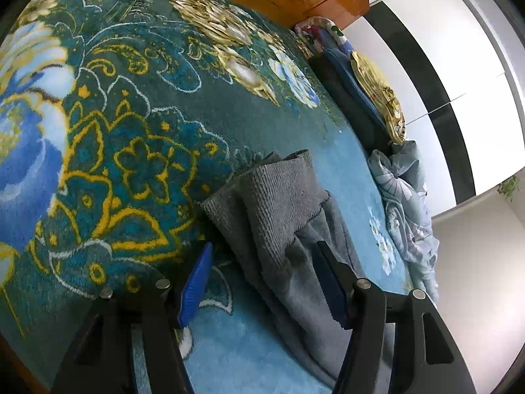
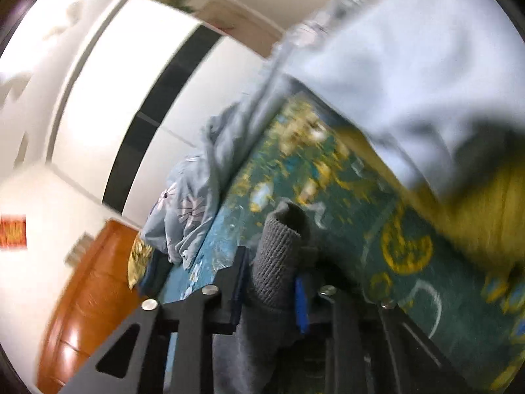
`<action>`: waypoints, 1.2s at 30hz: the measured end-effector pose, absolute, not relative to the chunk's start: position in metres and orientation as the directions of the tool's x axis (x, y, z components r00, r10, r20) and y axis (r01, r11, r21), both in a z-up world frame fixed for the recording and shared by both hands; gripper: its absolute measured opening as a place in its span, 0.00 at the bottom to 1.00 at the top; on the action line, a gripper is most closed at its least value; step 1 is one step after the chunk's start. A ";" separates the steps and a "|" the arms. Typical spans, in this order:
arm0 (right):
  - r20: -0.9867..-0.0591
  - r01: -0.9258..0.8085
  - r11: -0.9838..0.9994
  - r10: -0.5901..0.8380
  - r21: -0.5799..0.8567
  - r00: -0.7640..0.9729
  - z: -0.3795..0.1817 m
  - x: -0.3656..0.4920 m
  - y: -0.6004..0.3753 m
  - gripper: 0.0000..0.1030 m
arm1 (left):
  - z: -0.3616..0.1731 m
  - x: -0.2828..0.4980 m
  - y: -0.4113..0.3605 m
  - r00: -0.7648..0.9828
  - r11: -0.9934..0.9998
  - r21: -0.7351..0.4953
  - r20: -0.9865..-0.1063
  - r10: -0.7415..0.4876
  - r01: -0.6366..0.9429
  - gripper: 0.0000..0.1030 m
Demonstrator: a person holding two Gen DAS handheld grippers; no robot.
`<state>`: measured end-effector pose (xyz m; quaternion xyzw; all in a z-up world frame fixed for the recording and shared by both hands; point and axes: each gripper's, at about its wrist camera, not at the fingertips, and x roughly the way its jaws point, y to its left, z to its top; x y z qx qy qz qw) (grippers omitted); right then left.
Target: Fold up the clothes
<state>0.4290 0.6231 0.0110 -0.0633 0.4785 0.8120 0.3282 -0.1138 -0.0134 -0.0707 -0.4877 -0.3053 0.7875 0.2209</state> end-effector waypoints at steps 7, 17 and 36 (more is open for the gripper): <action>-0.552 -0.701 -0.242 0.469 0.670 -0.689 -0.023 0.450 0.630 0.19 | -0.072 -0.108 -0.025 -0.419 -0.685 -0.728 -0.612 0.671 -0.035 0.62; -0.561 -0.740 -0.249 0.517 0.625 -0.647 -0.015 0.460 0.609 0.54 | -0.072 -0.108 -0.036 -0.439 -0.687 -0.727 -0.611 0.659 -0.019 0.62; -0.494 -0.644 -0.541 0.414 0.541 -0.764 0.022 0.426 0.527 0.60 | 0.037 -0.085 0.064 -0.626 -0.821 -0.437 -0.538 0.565 -0.366 0.15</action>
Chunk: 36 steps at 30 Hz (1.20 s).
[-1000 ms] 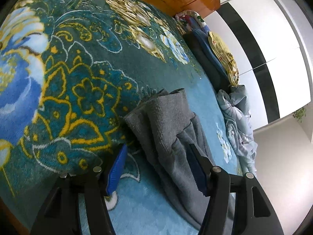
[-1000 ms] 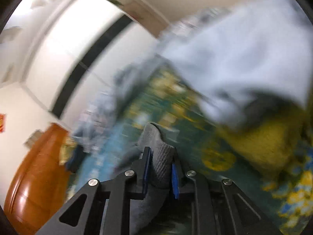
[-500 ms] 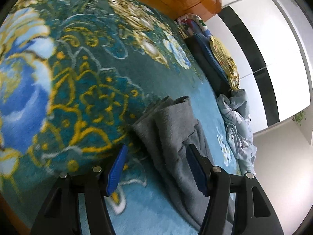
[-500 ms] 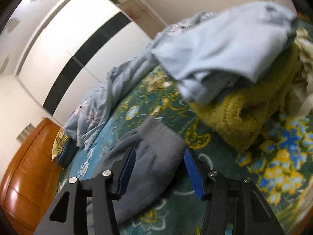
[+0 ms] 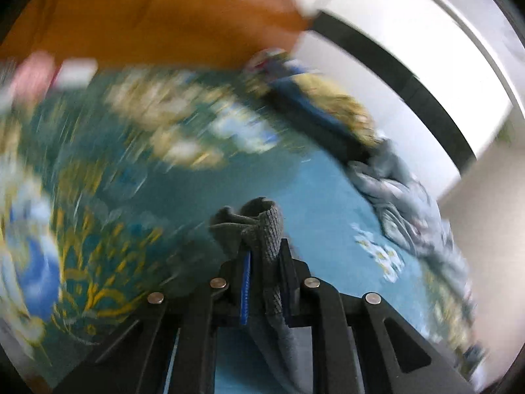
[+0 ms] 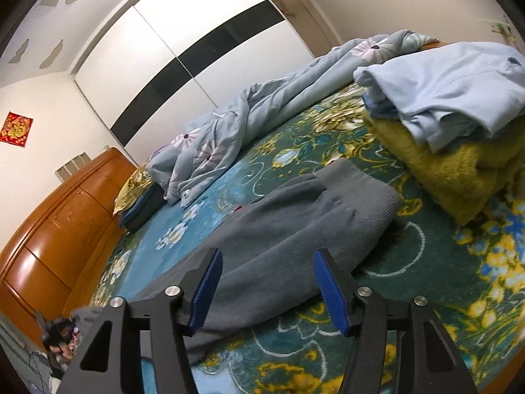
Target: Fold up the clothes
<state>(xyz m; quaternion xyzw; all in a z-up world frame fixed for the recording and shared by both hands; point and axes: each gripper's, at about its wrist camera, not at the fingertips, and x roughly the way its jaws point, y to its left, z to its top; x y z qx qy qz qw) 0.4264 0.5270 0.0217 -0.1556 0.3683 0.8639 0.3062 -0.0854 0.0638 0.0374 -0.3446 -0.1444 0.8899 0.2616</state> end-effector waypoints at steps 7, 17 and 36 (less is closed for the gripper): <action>-0.489 -0.623 -0.548 0.390 0.558 -0.781 0.018 0.425 0.525 0.60 | 0.089 -0.004 0.197 -0.507 -0.683 -0.325 -0.481 0.715 -0.654 0.14; -0.507 -0.630 -0.534 0.378 0.564 -0.775 0.010 0.444 0.523 0.60 | 0.030 0.130 0.373 -0.222 -0.461 -0.205 -0.666 0.712 -0.863 0.14; -0.468 -0.471 -0.675 0.205 0.569 -0.860 0.024 0.373 0.491 0.63 | 0.021 0.142 0.312 -0.202 -0.453 -0.275 -0.622 0.757 -0.848 0.46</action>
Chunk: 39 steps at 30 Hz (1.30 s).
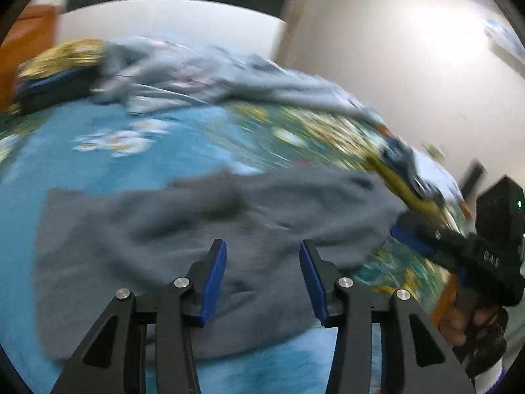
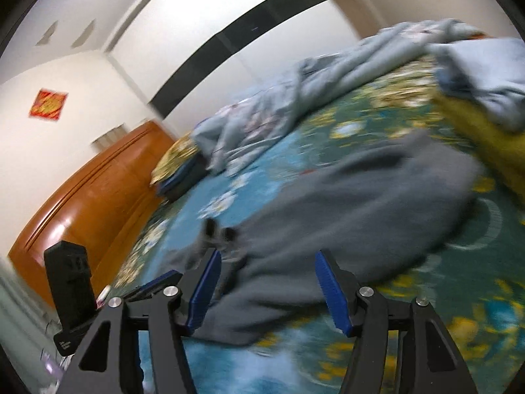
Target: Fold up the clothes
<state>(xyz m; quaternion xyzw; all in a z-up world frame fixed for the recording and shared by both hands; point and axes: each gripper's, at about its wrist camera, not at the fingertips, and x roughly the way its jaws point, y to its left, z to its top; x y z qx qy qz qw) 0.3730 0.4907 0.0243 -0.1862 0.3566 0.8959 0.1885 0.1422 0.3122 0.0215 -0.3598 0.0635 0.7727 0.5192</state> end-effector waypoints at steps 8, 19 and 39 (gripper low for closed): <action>-0.544 -0.325 -0.834 0.037 0.445 -0.838 0.024 0.258 0.462 0.63 | -0.006 0.056 0.247 -0.352 -0.738 -0.372 -0.700 0.622 -0.563 0.46; -0.627 -0.293 -0.891 0.011 0.348 -0.779 0.016 0.202 0.465 0.53 | -0.024 0.050 0.235 -0.358 -0.752 -0.404 -0.696 0.622 -0.521 0.46; -0.682 -0.394 -0.834 0.030 0.385 -0.731 0.007 0.217 0.492 0.09 | -0.033 0.049 0.237 -0.354 -0.759 -0.368 -0.719 0.598 -0.536 0.46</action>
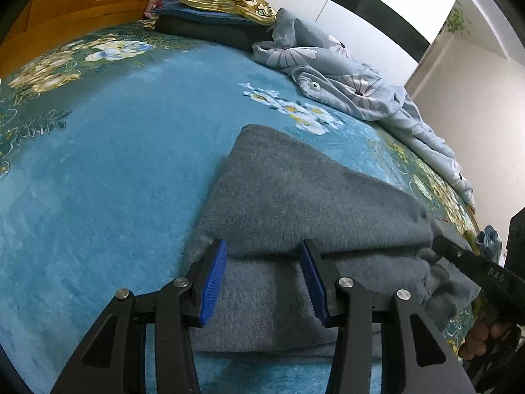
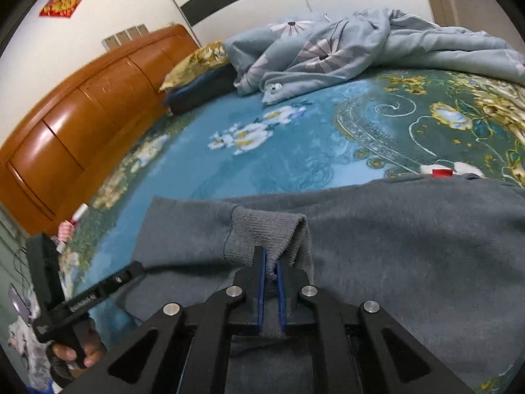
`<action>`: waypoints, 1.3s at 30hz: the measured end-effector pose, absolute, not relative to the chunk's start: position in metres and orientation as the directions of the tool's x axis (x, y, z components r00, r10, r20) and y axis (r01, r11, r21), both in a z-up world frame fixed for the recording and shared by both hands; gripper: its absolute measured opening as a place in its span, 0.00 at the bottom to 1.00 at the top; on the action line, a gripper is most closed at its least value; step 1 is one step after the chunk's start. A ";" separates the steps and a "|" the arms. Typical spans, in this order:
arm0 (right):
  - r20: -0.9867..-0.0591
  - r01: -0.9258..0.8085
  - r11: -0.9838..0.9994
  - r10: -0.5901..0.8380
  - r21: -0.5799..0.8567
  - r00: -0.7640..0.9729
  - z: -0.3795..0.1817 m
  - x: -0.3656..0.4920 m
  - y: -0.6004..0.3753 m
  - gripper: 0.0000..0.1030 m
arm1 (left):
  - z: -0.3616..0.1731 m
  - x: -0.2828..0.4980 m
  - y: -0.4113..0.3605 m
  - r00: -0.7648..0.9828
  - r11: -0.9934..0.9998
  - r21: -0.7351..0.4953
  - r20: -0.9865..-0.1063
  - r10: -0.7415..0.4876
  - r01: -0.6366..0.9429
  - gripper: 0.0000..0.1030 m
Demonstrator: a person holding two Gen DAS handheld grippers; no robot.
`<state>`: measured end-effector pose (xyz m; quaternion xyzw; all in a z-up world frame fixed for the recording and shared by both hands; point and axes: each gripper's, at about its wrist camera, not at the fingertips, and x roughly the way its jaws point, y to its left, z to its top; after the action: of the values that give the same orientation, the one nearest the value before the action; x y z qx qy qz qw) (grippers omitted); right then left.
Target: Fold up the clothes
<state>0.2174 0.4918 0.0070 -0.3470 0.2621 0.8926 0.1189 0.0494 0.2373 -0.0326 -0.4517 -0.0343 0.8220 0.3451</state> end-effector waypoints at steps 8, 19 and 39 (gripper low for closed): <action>-0.690 -0.451 -0.771 0.021 0.449 -0.723 -0.010 0.256 0.494 0.51 | -0.033 0.053 0.241 -0.373 -0.772 -0.330 -0.729 0.574 -0.543 0.46; -0.594 -0.402 -0.677 -0.065 0.616 -0.802 -0.021 0.262 0.491 0.15 | -0.030 0.059 0.242 -0.388 -0.784 -0.294 -0.740 0.549 -0.547 0.46; -0.525 -0.487 -0.635 0.147 0.600 -0.838 0.001 0.346 0.510 0.43 | 0.008 0.098 0.308 -0.338 -0.681 -0.252 -0.719 0.608 -0.688 0.47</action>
<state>0.3463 0.5101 0.0006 -0.2195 0.3869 0.8772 0.1807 0.0978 0.3084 0.0082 -0.4165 0.0483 0.8166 0.3967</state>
